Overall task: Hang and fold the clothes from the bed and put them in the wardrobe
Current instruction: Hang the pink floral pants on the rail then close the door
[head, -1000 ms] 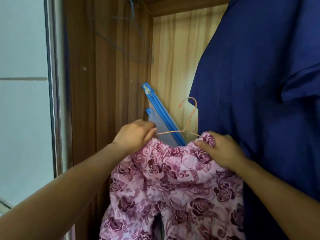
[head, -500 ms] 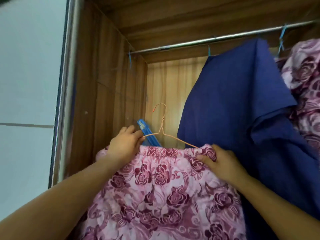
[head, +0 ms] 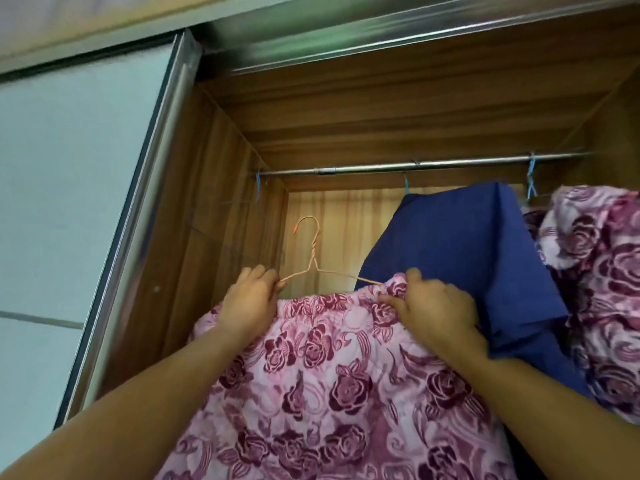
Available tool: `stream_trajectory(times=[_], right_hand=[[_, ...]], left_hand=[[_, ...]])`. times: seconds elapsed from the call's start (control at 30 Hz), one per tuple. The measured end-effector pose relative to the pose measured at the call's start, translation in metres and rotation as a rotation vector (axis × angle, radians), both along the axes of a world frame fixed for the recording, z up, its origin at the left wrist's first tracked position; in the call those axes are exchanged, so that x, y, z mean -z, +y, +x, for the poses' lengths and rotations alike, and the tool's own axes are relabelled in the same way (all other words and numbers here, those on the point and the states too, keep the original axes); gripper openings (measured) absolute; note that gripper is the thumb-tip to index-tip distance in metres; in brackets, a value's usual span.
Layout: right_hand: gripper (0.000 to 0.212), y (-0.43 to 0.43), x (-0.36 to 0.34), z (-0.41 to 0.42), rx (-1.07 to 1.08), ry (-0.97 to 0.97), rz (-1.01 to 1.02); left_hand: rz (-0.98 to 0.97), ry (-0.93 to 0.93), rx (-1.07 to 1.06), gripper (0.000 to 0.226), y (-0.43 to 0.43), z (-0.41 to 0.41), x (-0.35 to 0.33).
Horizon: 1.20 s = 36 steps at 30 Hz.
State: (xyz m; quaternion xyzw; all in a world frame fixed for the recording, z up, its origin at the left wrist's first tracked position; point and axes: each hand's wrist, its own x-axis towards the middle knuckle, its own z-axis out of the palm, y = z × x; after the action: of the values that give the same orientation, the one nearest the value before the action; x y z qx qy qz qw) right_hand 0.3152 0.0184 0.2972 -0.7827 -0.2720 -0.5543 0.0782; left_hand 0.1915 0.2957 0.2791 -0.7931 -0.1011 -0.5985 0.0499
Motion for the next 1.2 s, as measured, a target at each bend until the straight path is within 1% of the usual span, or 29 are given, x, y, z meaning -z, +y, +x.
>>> stream_trajectory(times=[0.07,0.1,0.2,0.27,0.33,0.37,0.47,0.53,0.63,0.73,0.83,0.97,1.1,1.2], right_hand=[[0.064,-0.005,-0.025,-0.001,0.047,-0.068,0.014],[0.063,-0.008,-0.037,-0.001,0.059,-0.098,0.014],[0.058,-0.019,-0.066,-0.001,0.078,-0.128,0.008],[0.057,-0.030,-0.083,-0.004,0.106,-0.135,0.029],[0.053,-0.043,-0.099,-0.008,0.130,-0.128,0.040],[0.049,-0.048,-0.107,-0.009,0.139,-0.112,0.049],[0.035,-0.061,-0.127,-0.014,0.211,-0.101,0.093],[0.034,-0.066,-0.138,-0.020,0.273,-0.138,0.104],[0.031,-0.070,-0.154,-0.024,0.338,-0.185,0.110],[0.027,-0.068,-0.175,-0.029,0.396,-0.188,0.138],[0.031,-0.058,-0.195,-0.036,0.469,-0.149,0.151],[0.040,-0.041,-0.217,-0.043,0.564,-0.105,0.151],[0.036,-0.024,-0.221,-0.046,0.643,-0.048,0.100],[0.032,-0.010,-0.209,-0.043,0.630,-0.033,0.060]], left_hand=[[-0.052,-0.060,0.098,0.019,0.000,0.008,-0.014],[-0.097,-0.079,0.150,0.021,0.001,0.011,-0.020],[-0.277,-0.108,0.254,0.048,0.003,0.024,-0.029],[-0.368,-0.106,0.251,0.063,0.003,0.034,-0.028],[-0.383,-0.033,0.214,0.073,0.001,0.047,-0.026],[-0.382,0.015,0.213,0.074,-0.001,0.055,-0.026],[-0.438,0.100,0.346,0.076,-0.012,0.081,-0.033],[-0.423,0.134,0.420,0.078,-0.022,0.099,-0.041],[-0.372,0.181,0.469,0.076,-0.038,0.123,-0.060],[-0.376,0.193,0.520,0.073,-0.045,0.140,-0.087],[-0.393,0.228,0.577,0.072,-0.046,0.151,-0.110],[-0.423,0.289,0.585,0.067,-0.047,0.159,-0.131],[-0.399,0.397,0.608,0.062,-0.046,0.172,-0.130],[-0.380,0.458,0.652,0.062,-0.044,0.185,-0.112]])
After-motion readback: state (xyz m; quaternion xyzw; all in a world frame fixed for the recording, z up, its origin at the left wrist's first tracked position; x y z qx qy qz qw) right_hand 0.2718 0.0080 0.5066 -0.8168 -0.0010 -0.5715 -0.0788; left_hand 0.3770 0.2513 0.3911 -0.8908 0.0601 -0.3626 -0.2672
